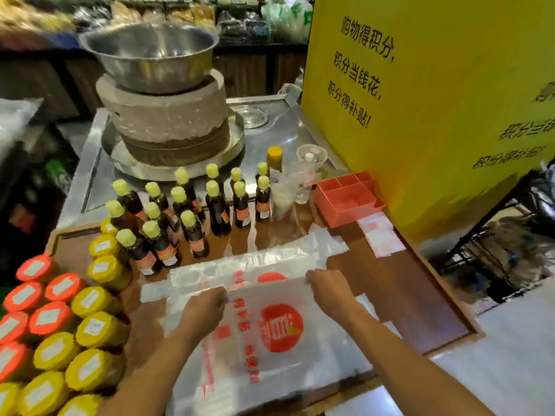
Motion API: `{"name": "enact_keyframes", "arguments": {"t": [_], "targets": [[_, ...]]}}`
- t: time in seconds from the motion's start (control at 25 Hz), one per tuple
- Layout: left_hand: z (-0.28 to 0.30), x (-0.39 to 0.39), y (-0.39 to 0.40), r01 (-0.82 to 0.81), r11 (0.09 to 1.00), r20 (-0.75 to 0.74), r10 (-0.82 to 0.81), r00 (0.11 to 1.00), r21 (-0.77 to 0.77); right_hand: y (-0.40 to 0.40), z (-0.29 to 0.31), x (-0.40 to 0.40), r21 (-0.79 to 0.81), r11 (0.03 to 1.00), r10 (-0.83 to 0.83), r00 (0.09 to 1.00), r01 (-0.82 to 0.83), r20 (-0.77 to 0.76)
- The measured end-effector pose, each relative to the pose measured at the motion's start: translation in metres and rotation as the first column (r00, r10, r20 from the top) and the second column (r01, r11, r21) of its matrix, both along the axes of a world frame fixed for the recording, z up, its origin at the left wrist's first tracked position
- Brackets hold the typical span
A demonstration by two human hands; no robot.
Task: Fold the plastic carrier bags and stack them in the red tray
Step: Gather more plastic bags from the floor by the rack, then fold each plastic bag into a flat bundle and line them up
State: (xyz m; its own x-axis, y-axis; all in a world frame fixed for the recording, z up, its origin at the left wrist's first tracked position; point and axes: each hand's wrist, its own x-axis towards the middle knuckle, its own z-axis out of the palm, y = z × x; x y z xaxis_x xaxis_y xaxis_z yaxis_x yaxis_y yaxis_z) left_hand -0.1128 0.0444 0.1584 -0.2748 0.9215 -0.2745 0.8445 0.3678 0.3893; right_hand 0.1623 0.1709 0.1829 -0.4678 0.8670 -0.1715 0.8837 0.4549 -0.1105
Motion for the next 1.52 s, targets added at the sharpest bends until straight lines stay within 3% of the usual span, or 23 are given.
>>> {"name": "enact_keyframes", "arguments": {"t": [0.16, 0.32, 0.56, 0.68, 0.84, 1.04, 1.24, 1.52], "targets": [[-0.012, 0.005, 0.023, -0.075, 0.997, -0.137, 0.071, 0.988, -0.024, 0.045, -0.017, -0.004, -0.019, 0.987, 0.156, 0.987, -0.157, -0.034], [-0.024, 0.004, 0.033, -0.110, 0.993, -0.212, 0.119, 0.970, 0.052, 0.077, -0.028, -0.020, 0.004, 0.985, 0.173, 0.985, -0.173, 0.005], [-0.032, 0.012, 0.027, -0.177, 0.946, -0.146, 0.222, 0.964, 0.271, 0.086, -0.047, -0.034, -0.014, 0.997, 0.070, 0.975, -0.074, -0.212], [-0.044, 0.021, 0.017, -0.176, 0.955, -0.114, 0.207, 0.972, 0.238, 0.083, -0.049, -0.035, 0.102, 0.993, 0.084, 0.971, -0.063, -0.223], [-0.067, 0.053, 0.002, -0.103, 0.978, -0.054, 0.115, 0.992, 0.183, 0.062, -0.073, -0.031, 0.155, 0.987, 0.097, 0.906, -0.035, -0.411], [-0.104, 0.104, -0.024, 0.012, 0.991, -0.032, -0.008, 0.999, 0.135, 0.000, -0.101, -0.009, -0.073, 0.935, 0.326, 0.921, -0.348, -0.212], [-0.138, 0.133, -0.040, 0.009, 1.000, -0.029, -0.009, 1.000, 0.015, -0.022, -0.144, 0.027, -0.119, 0.884, 0.445, 0.892, -0.453, -0.084], [-0.175, 0.128, -0.034, -0.009, 0.988, -0.155, 0.033, 0.987, 0.151, -0.002, -0.188, 0.040, -0.054, 0.857, 0.495, 0.848, -0.512, -0.192]]}}
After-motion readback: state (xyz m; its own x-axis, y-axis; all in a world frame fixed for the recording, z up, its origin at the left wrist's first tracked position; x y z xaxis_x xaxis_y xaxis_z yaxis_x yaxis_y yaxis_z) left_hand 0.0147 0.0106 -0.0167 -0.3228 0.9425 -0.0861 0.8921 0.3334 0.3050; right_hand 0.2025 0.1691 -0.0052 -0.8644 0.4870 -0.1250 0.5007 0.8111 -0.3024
